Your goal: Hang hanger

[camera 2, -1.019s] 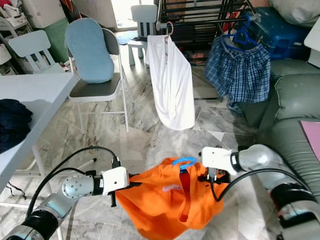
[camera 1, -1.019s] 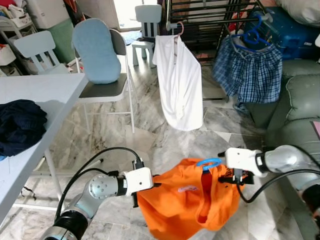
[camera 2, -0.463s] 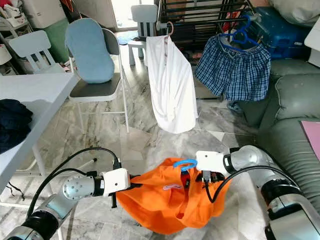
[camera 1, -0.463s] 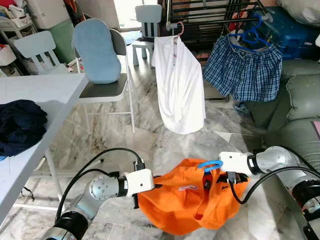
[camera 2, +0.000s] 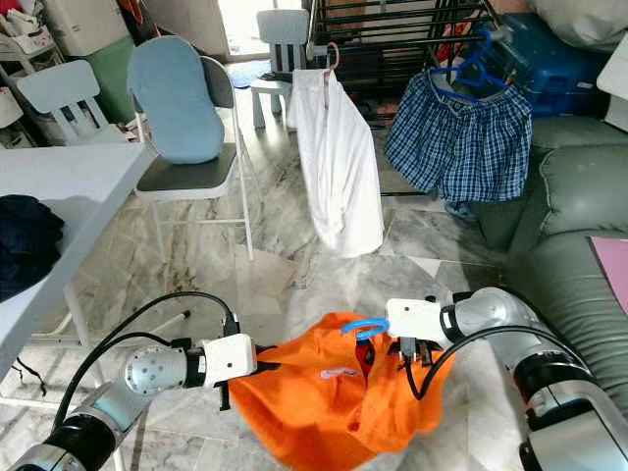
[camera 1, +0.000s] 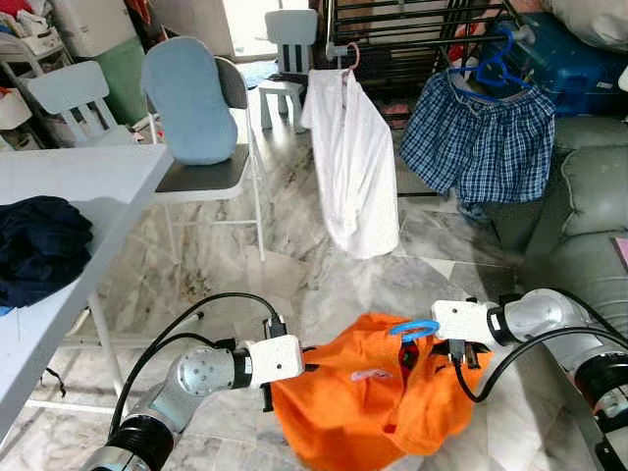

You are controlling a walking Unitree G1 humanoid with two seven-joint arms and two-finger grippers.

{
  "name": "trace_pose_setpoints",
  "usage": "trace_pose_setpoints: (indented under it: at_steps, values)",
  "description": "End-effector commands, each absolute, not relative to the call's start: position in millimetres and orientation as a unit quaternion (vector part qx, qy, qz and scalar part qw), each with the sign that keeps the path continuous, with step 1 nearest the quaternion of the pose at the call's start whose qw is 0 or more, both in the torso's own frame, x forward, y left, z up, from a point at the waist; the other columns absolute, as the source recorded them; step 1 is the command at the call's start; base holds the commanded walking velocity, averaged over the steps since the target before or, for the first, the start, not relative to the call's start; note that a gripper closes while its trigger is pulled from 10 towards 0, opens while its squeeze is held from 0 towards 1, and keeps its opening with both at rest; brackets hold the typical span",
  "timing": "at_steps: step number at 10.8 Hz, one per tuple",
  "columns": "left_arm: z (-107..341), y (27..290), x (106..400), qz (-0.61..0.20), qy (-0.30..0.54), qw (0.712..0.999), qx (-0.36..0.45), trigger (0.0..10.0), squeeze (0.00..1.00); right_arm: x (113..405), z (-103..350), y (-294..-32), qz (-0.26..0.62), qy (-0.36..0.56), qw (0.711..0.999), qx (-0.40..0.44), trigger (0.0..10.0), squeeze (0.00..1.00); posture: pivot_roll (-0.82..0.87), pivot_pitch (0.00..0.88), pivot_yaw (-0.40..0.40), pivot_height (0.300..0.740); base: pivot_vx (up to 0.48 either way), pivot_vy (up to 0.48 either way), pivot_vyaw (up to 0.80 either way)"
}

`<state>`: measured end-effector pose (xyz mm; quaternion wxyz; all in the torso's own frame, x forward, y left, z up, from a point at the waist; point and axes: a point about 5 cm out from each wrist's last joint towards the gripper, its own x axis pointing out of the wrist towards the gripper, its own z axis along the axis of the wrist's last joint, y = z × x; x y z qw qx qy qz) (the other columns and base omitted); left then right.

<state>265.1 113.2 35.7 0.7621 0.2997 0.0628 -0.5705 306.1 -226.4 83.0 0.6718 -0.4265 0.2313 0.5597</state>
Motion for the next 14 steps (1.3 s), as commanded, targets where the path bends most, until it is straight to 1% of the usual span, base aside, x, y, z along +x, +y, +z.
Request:
trace_pose_setpoints:
  at_steps: [1, 7, 8, 9, 10, 12, 13, 14]
  values:
    - [39.7, 113.8, 268.8, -0.568, 0.053, 0.761, 0.308, 10.0, 0.0, 307.6, 85.9, -223.5, 0.57, 0.226, 0.664, -0.429, 0.0, 0.0, -0.16, 0.0, 0.108, 0.74, 0.0, 0.0, 0.0]
    - [38.7, 116.1, 269.0, -0.563, 0.054, 0.761, 0.317, 10.0, 0.0, 304.4, 78.5, -223.8, 0.565, 0.235, 0.668, -0.424, 0.0, 0.0, -0.16, 0.0, 0.11, 0.74, 0.0, 0.0, 0.0]
    - [38.8, 116.3, 269.7, -0.559, 0.053, 0.763, 0.319, 10.0, 0.0, 303.8, 77.6, -224.0, 0.565, 0.236, 0.668, -0.423, 0.0, 0.0, -0.16, 0.0, 0.11, 0.74, 0.0, 0.0, 0.0]
    - [38.9, 117.7, 271.7, -0.545, 0.053, 0.774, 0.318, 10.0, 0.0, 302.7, 75.9, -224.1, 0.564, 0.237, 0.67, -0.421, 0.0, 0.0, -0.16, 0.0, 0.111, 0.74, 0.0, 0.0, 0.0]
    - [40.2, 121.1, 278.9, -0.506, 0.049, 0.802, 0.313, 10.0, 1.0, 301.3, 73.0, -223.2, 0.563, 0.237, 0.673, -0.417, 0.0, 0.0, -0.16, 0.0, 0.112, 0.74, 0.0, 0.0, 0.0]
    - [42.4, 124.6, 282.2, -0.476, 0.036, 0.822, 0.31, 10.0, 1.0, 302.0, 69.8, -222.6, 0.548, 0.236, 0.683, -0.422, 0.0, 0.0, -0.16, 0.0, 0.112, 0.74, 0.0, 0.0, 0.0]
    - [49.4, 129.6, 288.8, -0.441, 0.013, 0.838, 0.323, 10.0, 1.0, 304.0, 67.6, -224.7, 0.528, 0.243, 0.69, -0.432, 0.0, 0.0, -0.16, 0.0, 0.112, 0.74, 0.0, 0.0, 0.0]
    - [57.7, 134.9, 294.8, -0.411, -0.012, 0.852, 0.325, 10.0, 1.0, 307.9, 65.9, -226.4, 0.5, 0.253, 0.703, -0.438, 0.0, 0.0, -0.16, 0.0, 0.11, 0.74, 0.0, 0.0, 0.0]
